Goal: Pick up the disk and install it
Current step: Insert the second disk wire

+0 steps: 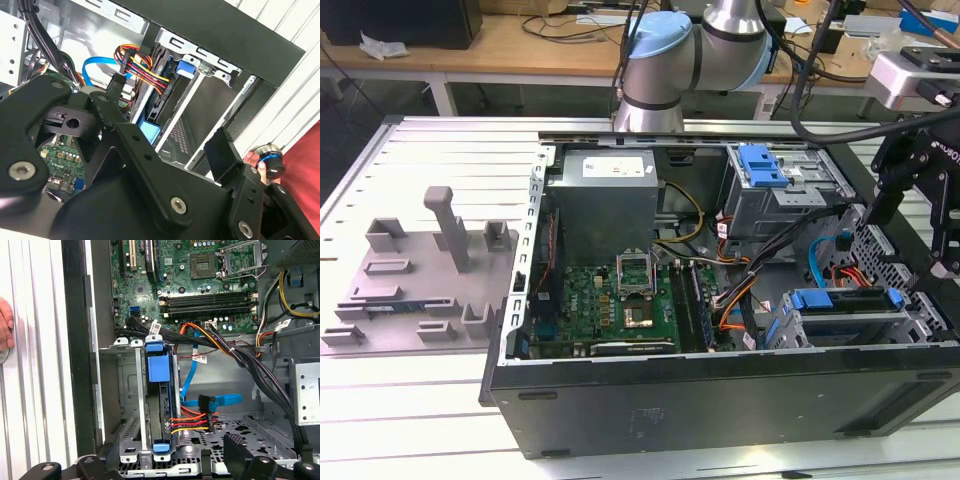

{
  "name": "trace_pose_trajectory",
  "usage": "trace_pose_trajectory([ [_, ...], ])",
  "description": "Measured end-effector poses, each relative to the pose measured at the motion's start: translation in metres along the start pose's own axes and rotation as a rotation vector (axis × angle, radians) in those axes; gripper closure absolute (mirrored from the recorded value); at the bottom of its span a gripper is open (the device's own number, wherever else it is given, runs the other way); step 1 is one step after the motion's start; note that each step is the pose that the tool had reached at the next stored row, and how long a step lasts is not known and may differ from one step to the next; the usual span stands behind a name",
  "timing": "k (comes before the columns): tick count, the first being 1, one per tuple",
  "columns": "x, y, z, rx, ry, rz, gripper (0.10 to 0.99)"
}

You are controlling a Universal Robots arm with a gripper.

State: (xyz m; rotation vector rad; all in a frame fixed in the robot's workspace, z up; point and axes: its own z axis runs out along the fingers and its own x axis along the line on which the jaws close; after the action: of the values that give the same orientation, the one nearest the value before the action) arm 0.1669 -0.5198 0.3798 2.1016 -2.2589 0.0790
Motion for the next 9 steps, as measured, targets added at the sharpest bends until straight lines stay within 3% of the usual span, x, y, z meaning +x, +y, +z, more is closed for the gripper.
trace_pose_trajectory([
  [2,0.0,0.0,0.0,0.0,0.0007,0.0,0.184],
  [3,-0.009,0.0006,-0.0006,0.003,0.0429,0.0,0.184],
  [4,-0.0141,0.001,-0.0011,0.005,0.0629,0.0,0.184],
  [5,-0.0251,0.0018,-0.0018,0.006,0.0865,0.0,0.184],
  [7,-0.0356,0.0028,-0.0024,0.006,0.0877,0.001,0.184],
  [9,-0.041,0.0046,-0.0022,0.006,0.0883,0.002,0.2],
])
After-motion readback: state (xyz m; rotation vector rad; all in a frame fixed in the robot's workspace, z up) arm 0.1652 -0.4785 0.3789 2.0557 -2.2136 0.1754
